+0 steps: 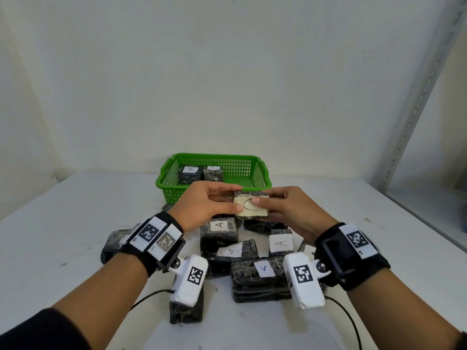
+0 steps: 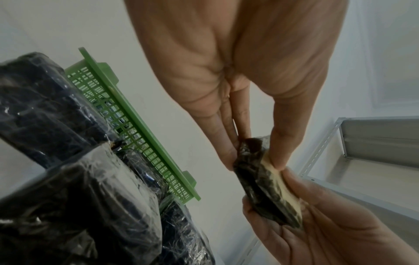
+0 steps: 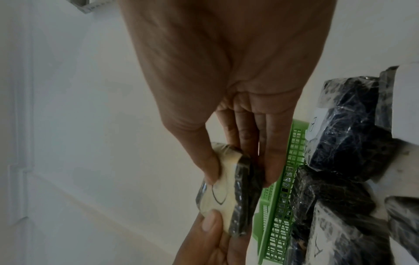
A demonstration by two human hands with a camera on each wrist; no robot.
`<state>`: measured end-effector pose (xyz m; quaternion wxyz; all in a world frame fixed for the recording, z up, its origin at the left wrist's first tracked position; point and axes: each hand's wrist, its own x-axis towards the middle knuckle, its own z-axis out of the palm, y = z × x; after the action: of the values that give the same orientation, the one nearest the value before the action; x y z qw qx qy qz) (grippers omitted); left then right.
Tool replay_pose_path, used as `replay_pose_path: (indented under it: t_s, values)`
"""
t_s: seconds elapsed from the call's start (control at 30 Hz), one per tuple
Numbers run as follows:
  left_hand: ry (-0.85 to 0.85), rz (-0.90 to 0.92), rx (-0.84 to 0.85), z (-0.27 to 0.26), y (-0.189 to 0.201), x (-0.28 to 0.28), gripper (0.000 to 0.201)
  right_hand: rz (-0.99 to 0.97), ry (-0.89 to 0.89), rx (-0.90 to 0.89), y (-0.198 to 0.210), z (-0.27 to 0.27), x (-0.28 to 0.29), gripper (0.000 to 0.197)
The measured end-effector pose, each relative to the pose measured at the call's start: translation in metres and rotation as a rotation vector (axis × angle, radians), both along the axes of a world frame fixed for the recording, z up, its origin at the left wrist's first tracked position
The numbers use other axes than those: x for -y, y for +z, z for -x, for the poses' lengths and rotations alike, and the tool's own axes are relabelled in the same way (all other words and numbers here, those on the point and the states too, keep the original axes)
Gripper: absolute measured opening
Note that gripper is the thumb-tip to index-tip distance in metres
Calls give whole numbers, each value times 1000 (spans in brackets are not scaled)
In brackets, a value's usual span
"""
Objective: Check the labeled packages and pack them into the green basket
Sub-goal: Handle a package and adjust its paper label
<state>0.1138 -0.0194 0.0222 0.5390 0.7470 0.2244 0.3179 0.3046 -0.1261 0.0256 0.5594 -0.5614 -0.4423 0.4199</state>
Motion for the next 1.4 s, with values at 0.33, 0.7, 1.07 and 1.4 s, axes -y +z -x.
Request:
replay_pose_path:
  t_s: [0.33,0.7,1.07,1.4]
  values:
    - [10,-25,-1,-1,1,-1,46,-30,-5,72,-2,5,-3,38]
    - [10,-68,1,0,2,0,50,-37,-59,98,-3,4,-5,41]
    - [-39,-93,50,1,0,0,55,50,2,-13,2,4,-4,31]
    - [10,155,-11,-6,-2,-4,31,-46,-111,109,-4,2,-11,38]
